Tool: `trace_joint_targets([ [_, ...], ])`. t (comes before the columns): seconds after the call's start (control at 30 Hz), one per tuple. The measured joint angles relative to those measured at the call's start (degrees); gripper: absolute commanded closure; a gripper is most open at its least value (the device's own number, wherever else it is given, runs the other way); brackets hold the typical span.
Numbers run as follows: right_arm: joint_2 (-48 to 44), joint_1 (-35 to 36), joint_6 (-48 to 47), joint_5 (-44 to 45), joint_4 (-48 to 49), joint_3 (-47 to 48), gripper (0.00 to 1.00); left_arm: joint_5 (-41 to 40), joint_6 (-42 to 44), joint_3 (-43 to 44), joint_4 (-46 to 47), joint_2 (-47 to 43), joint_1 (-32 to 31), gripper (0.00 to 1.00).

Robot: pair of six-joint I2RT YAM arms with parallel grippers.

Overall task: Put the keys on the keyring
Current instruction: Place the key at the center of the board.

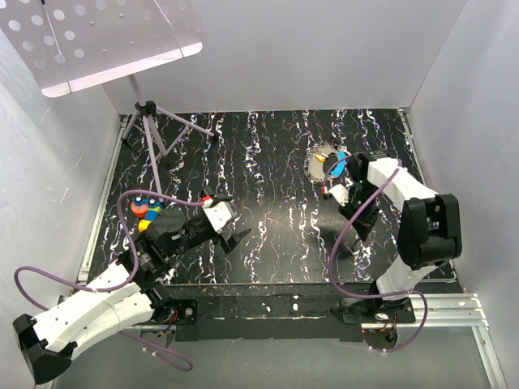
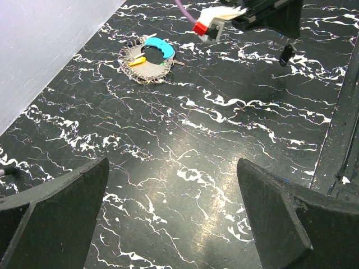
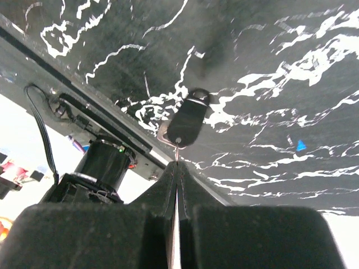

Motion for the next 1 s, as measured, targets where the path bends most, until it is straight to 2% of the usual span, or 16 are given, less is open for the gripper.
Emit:
trace_joint_targets([
  [0.2, -5.81, -0.92, -0.57, 1.44, -0.9, -5.46, 0.99, 0.02, 0.0, 0.0, 0.0, 0.0, 0.0, 0.02],
  [0.43, -6.91, -2.25, -1.09, 2.86, -1.29, -8.5, 0.99, 0.07, 0.0, 0.0, 0.0, 0.0, 0.0, 0.02],
  [0.67, -1.9, -2.32, -1.14, 2.89, -1.57, -7.93, 0.99, 0.28, 0.0, 0.0, -0.02, -0.24, 0.0, 0.02],
  [1.0, 4.9, -2.32, -0.59, 1.97, -1.62, -1.22, 0.99, 0.44, -0.02, 0.0, -0.02, -0.66, 0.0, 0.02],
])
